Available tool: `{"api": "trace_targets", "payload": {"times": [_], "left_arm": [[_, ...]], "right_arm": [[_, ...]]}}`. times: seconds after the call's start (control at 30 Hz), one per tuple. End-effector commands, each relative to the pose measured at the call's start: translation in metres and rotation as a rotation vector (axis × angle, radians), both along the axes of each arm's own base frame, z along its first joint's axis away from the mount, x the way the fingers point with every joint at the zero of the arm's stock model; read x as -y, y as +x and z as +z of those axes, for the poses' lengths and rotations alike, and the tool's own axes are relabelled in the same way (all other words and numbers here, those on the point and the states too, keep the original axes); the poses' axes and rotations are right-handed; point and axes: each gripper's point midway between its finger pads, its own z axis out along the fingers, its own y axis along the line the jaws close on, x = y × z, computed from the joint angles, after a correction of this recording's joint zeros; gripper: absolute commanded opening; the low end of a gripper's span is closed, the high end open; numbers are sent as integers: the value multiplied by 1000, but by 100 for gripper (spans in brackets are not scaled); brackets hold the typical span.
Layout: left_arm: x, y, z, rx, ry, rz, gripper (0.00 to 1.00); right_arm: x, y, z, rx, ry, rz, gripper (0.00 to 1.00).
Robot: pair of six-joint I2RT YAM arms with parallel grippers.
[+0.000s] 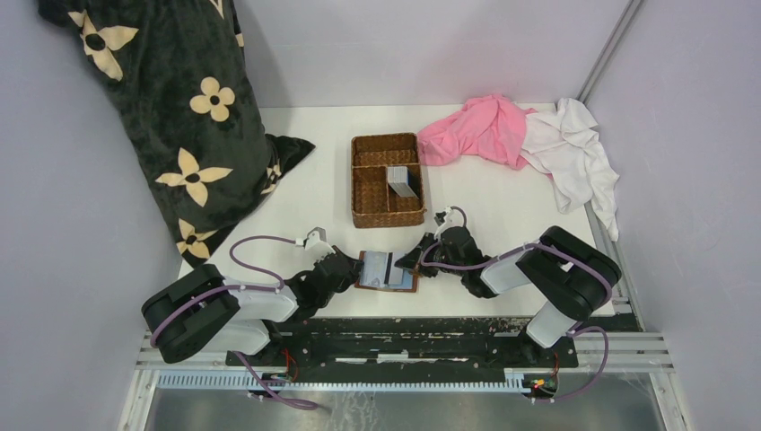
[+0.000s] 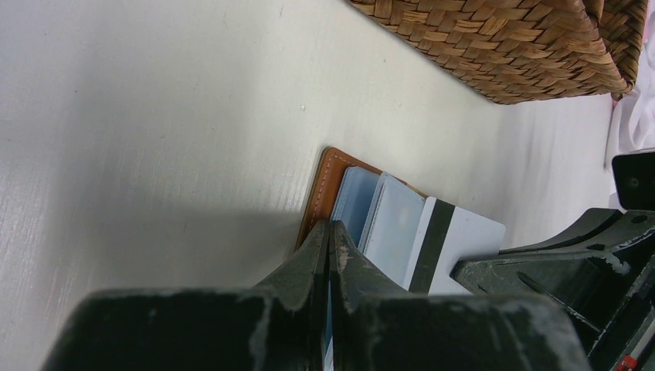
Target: Put the credit cards into the card holder
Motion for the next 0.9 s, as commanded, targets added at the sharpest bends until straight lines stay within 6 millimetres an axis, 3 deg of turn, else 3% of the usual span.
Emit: {"api": "trace_targets", "payload": {"times": [0.0,0.87], "left_arm": [[-62,-60,-74,-259,297,-39,6],[-59,-62,-76,-260,303,-53,6]], "right_arm": [[-2,-3,-1,7,18,17,1],[-2,-6,-17,-16,-69,-14,1]]}}
